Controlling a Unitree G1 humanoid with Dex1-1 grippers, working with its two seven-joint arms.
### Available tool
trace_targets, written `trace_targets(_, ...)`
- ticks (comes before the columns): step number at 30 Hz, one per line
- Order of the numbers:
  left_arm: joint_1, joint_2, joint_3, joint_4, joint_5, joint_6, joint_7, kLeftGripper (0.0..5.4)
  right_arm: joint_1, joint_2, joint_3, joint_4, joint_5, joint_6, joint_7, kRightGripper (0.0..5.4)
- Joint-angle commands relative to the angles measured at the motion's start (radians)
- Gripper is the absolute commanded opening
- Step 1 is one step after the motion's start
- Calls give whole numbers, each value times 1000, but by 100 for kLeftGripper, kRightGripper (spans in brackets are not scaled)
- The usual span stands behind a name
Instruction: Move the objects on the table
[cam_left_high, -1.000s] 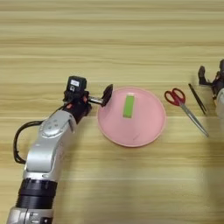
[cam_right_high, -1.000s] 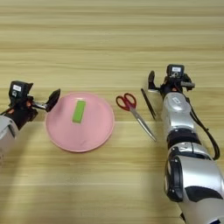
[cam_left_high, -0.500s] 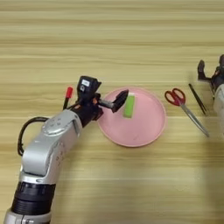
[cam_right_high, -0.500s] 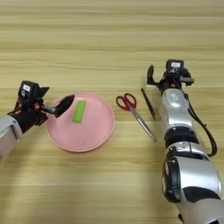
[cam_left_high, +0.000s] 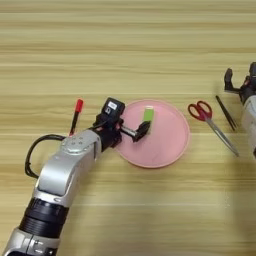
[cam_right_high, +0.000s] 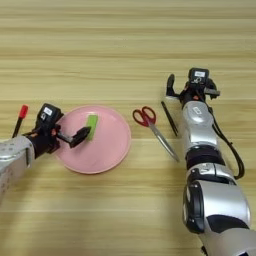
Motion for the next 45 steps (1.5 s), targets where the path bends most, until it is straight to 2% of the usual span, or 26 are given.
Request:
trace_targets(1,-25,-3,-8,21,10,7,-8,540,6,0,-2,-15,13,18,-7,537)
trace_targets(8,-28,-2,-24,-21,5,8,-20,540,5,1,-3,-16,15,24,-10,537)
trace_targets(24,-72,-24,-36,72,-3,38,-66,540,2,2,-5,-18,27,30,-19,537)
trace_targets(38,-155,-15,-68,201,57,43,-75,540,6,10,-7,-41,30,34,-39,537)
trace_targets(45,-175,-16,-93,237,91,45,-80,540,7,9,-10,-51,35,39,-47,537)
